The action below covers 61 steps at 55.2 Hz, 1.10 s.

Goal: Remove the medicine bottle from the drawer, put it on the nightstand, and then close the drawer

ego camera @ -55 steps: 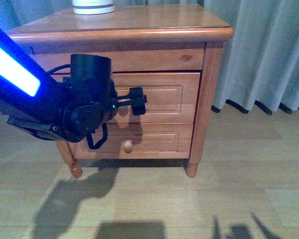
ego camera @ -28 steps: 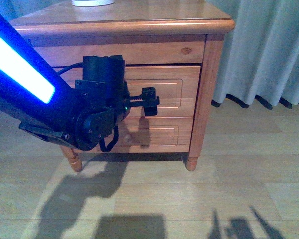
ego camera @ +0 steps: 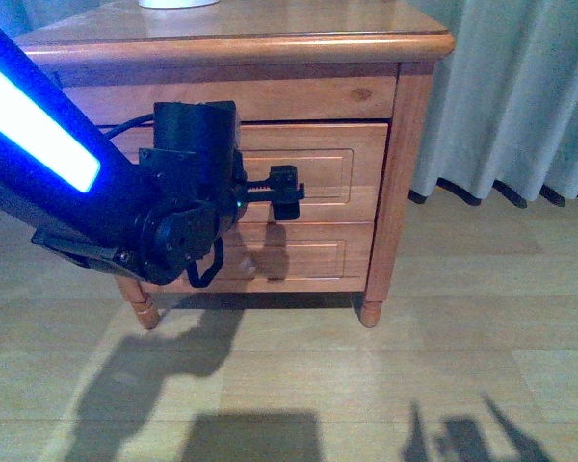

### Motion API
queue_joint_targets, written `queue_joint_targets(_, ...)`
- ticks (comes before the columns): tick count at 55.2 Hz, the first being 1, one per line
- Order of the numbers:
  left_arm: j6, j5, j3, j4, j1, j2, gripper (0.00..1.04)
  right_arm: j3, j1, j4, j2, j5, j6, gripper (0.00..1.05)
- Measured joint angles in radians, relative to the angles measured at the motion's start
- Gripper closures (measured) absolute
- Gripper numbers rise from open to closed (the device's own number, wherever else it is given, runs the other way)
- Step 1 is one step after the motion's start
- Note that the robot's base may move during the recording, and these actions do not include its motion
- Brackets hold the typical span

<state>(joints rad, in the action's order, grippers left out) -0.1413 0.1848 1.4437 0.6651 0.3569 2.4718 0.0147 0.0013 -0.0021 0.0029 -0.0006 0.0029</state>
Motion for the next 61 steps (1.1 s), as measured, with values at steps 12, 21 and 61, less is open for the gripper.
queue_joint_targets(12, 0.014, -0.019, 0.034, -0.024, -0.001, 0.006, 0.07, 0.000, 0.000, 0.000, 0.000, 0.000, 0.000, 0.00)
queue_joint_targets(21, 0.019, -0.021, 0.052, -0.030, -0.001, 0.018, 0.10, 0.000, 0.000, 0.000, 0.000, 0.000, 0.000, 0.00)
queue_joint_targets(61, 0.034, -0.010, 0.020, -0.012, -0.011, 0.011, 0.79, 0.000, 0.000, 0.000, 0.000, 0.000, 0.000, 0.00)
